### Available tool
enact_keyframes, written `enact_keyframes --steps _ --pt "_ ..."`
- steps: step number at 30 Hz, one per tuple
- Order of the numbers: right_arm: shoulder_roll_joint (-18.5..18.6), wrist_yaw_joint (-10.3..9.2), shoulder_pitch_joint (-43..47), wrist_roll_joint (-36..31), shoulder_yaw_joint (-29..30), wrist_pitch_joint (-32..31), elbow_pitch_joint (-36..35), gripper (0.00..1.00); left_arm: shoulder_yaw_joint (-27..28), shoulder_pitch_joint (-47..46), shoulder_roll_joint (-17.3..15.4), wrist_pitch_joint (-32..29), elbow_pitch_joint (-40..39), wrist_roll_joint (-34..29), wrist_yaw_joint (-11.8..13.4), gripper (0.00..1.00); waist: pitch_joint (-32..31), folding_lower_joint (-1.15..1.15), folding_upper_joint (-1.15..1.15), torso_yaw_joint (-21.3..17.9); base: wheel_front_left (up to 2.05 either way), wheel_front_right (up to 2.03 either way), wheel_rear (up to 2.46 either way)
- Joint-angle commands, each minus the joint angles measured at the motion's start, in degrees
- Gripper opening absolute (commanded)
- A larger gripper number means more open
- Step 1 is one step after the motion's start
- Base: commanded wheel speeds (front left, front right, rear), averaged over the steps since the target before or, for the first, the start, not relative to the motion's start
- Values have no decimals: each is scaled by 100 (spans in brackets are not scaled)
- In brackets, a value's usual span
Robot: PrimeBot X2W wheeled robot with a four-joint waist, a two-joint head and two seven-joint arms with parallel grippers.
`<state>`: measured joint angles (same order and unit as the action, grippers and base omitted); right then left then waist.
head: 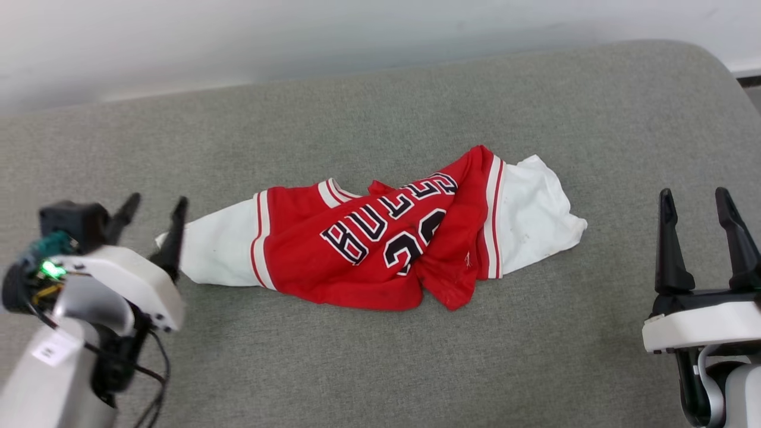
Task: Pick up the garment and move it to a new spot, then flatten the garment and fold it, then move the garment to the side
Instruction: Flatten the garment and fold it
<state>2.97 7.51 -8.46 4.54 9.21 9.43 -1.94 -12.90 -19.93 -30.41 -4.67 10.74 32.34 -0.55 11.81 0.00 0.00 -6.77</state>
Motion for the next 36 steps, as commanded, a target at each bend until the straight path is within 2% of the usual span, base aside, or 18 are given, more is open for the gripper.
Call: enact_keyframes --steps 1,3,6,10,14,18,22,36 --pt "-16 -4 70 -17 17 -34 -22 100 -56 164 94 70 -100 4 5 100 -119 0 0 49 0 0 0" --pt "-16 -4 128 -26 24 -71 -55 100 -202 311 194 82 -371 -47 11 100 -196 0 0 72 0 0 0" --pt "-17 -4 175 -34 8 -114 -95 100 -547 521 396 -231 -843 -27 0 100 -258 0 0 94 0 0 0" --pt "-6 -4 204 -34 -25 -176 -172 100 -1260 595 637 -1008 -1417 -82 -62 100 -231 0 0 100 0 0 0" --pt "1 -4 175 -37 -90 -218 -240 100 -1851 347 930 -1673 -1596 -94 -168 100 -88 0 0 56 0 0 0" --pt "1 -4 100 -42 -164 -218 -276 100 -2243 44 1151 -2036 -1297 -315 -183 100 95 0 0 -52 0 0 0" --pt "0 -4 52 -45 -178 -194 -258 100 -2398 -326 1323 -2229 -888 -423 -190 100 277 0 0 -192 0 0 0" --pt "-14 -4 -58 49 -278 -12 -19 100 -2794 -1157 1700 -2447 460 -747 -289 100 680 0 0 -470 0 0 0"
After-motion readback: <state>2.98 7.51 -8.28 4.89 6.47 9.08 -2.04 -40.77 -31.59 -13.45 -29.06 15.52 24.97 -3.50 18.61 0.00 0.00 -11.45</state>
